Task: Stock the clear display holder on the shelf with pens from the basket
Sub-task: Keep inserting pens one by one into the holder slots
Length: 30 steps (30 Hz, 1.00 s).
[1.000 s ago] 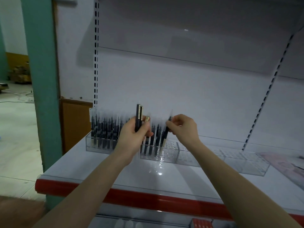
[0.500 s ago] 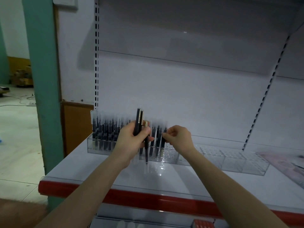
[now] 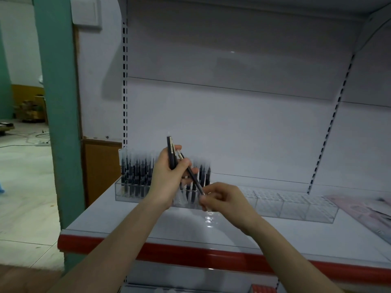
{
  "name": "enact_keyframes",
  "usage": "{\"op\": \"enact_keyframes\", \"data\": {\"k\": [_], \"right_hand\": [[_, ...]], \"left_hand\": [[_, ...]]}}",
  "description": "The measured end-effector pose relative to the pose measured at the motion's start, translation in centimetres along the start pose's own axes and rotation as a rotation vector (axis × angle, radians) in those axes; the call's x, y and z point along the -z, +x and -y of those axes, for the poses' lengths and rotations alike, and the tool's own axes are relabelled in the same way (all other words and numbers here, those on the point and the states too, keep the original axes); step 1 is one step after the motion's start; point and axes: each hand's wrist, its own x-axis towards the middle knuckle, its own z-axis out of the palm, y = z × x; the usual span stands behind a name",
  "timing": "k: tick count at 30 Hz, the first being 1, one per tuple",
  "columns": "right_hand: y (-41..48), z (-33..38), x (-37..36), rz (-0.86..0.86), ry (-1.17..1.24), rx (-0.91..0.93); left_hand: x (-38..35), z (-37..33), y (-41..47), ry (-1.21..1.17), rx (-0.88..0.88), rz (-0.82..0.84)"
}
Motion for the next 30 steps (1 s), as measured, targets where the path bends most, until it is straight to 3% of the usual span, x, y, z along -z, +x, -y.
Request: {"op": "enact_keyframes", "data": {"k": [4, 10, 12, 15, 18, 21, 30], "right_hand": [[0.3, -0.2, 1.2, -0.142, 0.198, -0.078], [2.4, 0.9, 3.1, -0.290, 1.033, -0.204], [3.2, 1.0, 3.1, -0.325, 1.142, -0.152], [3.9, 1.3, 3.7, -0.430, 0.969, -0.047], [4.8, 0.8, 4.7, -0.597, 0.535, 0.023], [6.0, 0.1, 5.0, -0.616, 0.092, 0.102], [9.6, -1.5, 4.1, -0.476, -0.167, 0.115]], "left_hand": [[0.4, 0.4, 0.1, 0.071, 0.006, -0.059], [-0.4, 1.7, -0.4, 0.141, 0.102, -0.030], [-0.9, 2.0, -0.6, 0.175, 0.132, 0.001], [-0.9, 2.4, -0.6, 0.278, 0.144, 0.040], [-0.5, 2.3, -0.3, 0.332, 0.151, 0.034], [-0.5, 1.9, 0.0, 0.252, 0.178, 0.021], [-0.1, 1.8, 0.2, 0.342, 0.036, 0.083]]}}
